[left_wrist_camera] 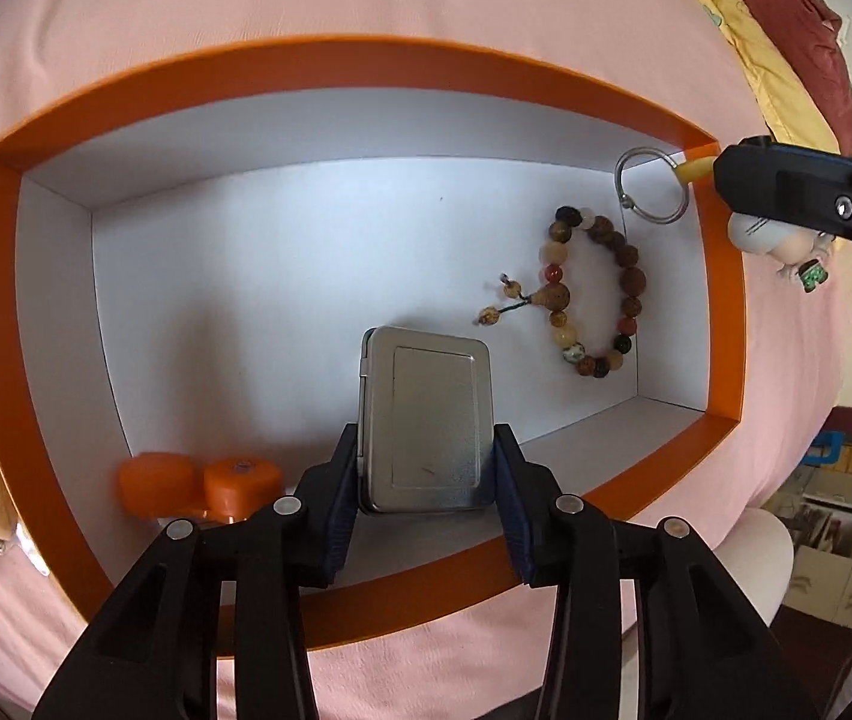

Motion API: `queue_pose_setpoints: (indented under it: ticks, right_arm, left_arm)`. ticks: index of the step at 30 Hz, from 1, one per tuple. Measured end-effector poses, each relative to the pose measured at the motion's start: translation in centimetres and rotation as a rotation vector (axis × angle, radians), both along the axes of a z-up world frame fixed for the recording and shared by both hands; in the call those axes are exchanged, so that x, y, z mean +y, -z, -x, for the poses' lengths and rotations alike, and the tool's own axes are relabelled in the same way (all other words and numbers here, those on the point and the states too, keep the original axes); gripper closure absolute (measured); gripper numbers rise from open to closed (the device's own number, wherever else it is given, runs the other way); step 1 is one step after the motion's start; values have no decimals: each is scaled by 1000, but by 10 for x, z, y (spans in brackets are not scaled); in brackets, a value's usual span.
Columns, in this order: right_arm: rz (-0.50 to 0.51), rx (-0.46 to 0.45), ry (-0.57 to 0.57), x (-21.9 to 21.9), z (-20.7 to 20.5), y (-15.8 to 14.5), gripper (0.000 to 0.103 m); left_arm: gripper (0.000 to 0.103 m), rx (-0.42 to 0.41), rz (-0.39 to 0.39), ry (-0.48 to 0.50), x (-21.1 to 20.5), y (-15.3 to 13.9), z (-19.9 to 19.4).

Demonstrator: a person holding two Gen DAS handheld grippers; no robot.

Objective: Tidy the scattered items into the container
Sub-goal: 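Lift the tin and keychain figure out of the box and release them on the bed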

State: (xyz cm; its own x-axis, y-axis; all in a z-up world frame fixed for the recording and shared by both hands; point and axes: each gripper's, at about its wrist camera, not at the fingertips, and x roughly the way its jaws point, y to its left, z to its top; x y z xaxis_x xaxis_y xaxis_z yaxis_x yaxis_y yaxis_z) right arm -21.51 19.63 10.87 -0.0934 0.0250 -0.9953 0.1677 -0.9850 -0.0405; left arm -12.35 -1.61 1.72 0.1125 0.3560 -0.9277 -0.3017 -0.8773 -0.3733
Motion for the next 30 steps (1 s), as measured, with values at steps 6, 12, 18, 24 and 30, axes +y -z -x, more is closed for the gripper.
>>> queue_pose_setpoints:
  ticks: [6, 12, 18, 24, 30]
  right_arm:
    - [18, 5, 18, 5, -3, 2, 71]
    - [52, 33, 28, 1, -5, -6, 71]
    - [98, 69, -12, -29, -10, -19, 71]
    - [167, 92, -69, -87, -10, -19, 71]
    - [238, 125, -130, -159, -4, -5, 71]
  left_arm:
    - [61, 78, -72, -15, -11, -21, -6]
    - [61, 159, -144, -68, -49, -60, -10]
    - [61, 228, -186, -192, -100, -91, -5]
    - [61, 255, -193, -328, -158, -95, -15]
    - [61, 281, -137, -445, -236, -87, -27]
